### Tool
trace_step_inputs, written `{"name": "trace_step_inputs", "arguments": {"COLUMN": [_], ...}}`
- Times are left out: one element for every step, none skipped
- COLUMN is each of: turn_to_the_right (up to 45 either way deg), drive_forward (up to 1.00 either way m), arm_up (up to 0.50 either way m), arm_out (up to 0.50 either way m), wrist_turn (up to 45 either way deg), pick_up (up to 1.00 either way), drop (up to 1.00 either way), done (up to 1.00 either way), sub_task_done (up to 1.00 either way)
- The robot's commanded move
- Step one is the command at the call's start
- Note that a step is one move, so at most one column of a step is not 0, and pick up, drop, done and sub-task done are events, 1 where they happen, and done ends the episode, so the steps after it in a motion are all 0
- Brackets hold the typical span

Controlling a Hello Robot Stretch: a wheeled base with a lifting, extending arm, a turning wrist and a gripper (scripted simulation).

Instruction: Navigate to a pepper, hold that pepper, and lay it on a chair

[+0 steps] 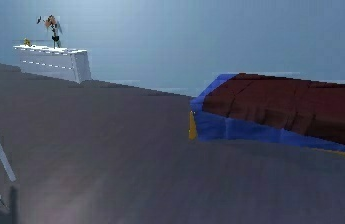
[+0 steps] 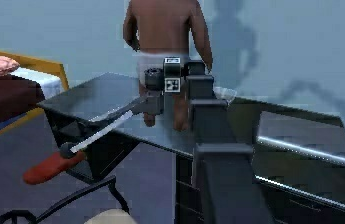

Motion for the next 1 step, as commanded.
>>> {"name": "trace_step_inputs", "arguments": {"turn_to_the_right": [0.0], "drive_forward": [0.00], "arm_up": [-0.44], "arm_out": [0.00], "wrist_turn": [0.0], "pick_up": [0.00], "drop": [0.00], "done": [0.00], "sub_task_done": [0.00]}}
